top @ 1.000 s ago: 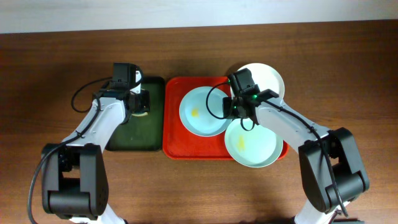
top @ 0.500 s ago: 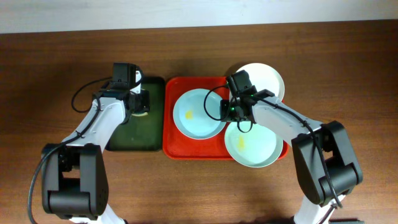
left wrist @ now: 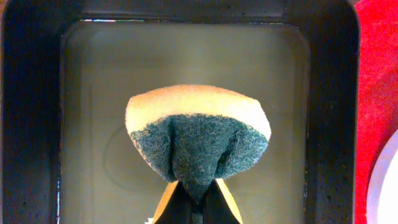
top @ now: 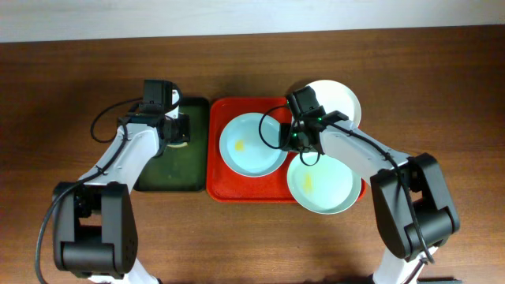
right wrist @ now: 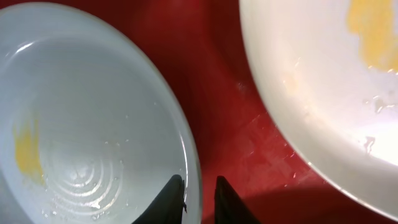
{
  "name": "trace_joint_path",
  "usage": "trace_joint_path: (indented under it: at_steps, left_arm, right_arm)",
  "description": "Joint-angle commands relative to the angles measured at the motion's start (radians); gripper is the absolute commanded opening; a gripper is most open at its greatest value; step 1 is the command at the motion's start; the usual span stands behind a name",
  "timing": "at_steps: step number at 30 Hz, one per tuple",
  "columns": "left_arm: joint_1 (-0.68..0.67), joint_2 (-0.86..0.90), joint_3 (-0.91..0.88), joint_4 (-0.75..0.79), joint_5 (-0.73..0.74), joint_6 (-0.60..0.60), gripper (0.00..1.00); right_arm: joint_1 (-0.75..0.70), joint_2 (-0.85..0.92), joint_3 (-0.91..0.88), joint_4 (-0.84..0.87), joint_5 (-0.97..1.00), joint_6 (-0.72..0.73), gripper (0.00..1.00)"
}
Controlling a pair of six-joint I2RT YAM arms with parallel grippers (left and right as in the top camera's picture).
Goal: Clean dirty plates on tray and stack at the side
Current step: 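Carry the sponge with the left gripper onto the light blue plate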
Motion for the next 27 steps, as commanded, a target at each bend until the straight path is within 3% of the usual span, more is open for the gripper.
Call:
trace_joint_path:
  at_steps: [1,5,6,7,17,25,27]
  left_arm:
    - [0.001,0.008,0.014,0.002,-0.003,0.016,0.00]
    - [0.001,0.008,0.014,0.002,-0.003,0.016,0.00]
    - [0.001,0.008,0.014,0.002,-0.003,0.016,0.00]
    - [0.001,0.008,0.014,0.002,-0.003,0.016,0.00]
    - [0.001,0.007,0.022,-0.002,-0.003,0.016,0.00]
    - [0.001,0.007,0.473,-0.509,0.002,-0.040,0.00]
    - [0.000,0.007,0.512,-0.607,0.134,-0.049,0.00]
  right_arm:
    - [0.006,0.027,0.018,0.007,0.029,-0.002,0.20]
    - [0.006,0.054,0.018,0.032,0.028,-0.002,0.18]
    - [0.006,0.054,0.018,0.033,0.028,-0.002,0.06]
    - [0.005,0.054,0.019,0.034,0.028,-0.002,0.04]
    - [0.006,-0.004,0.072,-0.133,-0.039,0.029,0.04]
    - [0.006,-0.002,0.072,-0.128,-0.096,0.029,0.04]
    - [0.006,-0.001,0.072,-0.128,-0.096,0.029,0.04]
